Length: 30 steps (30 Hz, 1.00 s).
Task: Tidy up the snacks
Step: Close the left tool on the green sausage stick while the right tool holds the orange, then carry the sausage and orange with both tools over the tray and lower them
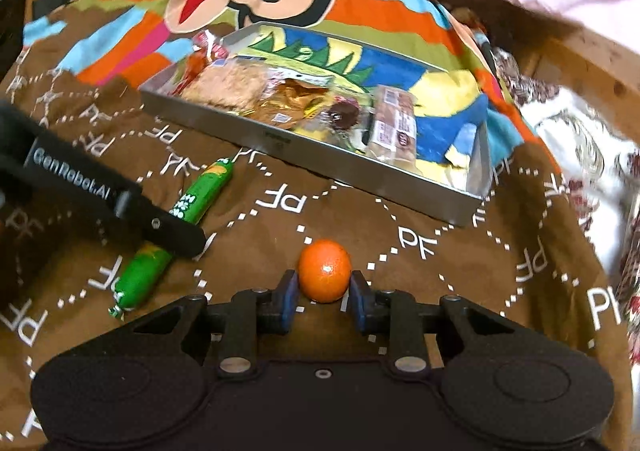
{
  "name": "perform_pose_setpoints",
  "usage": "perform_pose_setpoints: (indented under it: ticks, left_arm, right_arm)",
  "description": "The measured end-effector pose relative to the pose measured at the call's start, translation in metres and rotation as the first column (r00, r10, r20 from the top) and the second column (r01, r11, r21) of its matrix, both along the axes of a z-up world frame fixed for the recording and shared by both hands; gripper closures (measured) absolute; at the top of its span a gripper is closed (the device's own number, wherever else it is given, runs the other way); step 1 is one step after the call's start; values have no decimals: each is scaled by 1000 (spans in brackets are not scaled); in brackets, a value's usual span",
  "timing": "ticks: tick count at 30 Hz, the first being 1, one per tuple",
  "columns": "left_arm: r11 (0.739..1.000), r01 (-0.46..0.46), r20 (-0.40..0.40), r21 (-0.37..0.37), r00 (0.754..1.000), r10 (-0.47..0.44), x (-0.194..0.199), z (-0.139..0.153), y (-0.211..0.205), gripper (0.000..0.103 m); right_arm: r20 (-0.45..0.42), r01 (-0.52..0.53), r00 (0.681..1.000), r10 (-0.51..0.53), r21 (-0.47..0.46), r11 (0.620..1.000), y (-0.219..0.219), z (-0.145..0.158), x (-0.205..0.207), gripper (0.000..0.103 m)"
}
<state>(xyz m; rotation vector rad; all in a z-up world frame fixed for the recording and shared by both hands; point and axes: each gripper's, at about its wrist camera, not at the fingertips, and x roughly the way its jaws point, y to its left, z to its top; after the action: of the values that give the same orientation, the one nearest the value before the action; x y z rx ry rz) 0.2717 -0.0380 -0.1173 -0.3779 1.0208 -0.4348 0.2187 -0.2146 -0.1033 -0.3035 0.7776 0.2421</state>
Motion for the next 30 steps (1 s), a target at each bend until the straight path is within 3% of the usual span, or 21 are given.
perform_pose_setpoints:
  ticks: [12, 17, 21, 30]
  left_arm:
    - [1000, -1, 8, 2, 1000, 1, 16, -9, -2, 80]
    - [1000, 20, 74, 18, 997, -21, 5, 2, -5, 81]
    - [1000, 10, 131, -26, 991, -6, 1, 14, -4, 81]
    - [987, -67, 318, -147, 942, 111, 12, 46, 10, 82]
  right_arm:
    - [54, -45, 997, 50, -88, 995, 11, -5, -2, 74]
    - [162, -77, 981, 108, -187, 979, 20, 0, -12, 74]
    - [273, -65, 952, 138, -262, 963, 24, 6, -20, 74]
    - [425, -18, 895, 133, -265, 964, 25, 15, -8, 74]
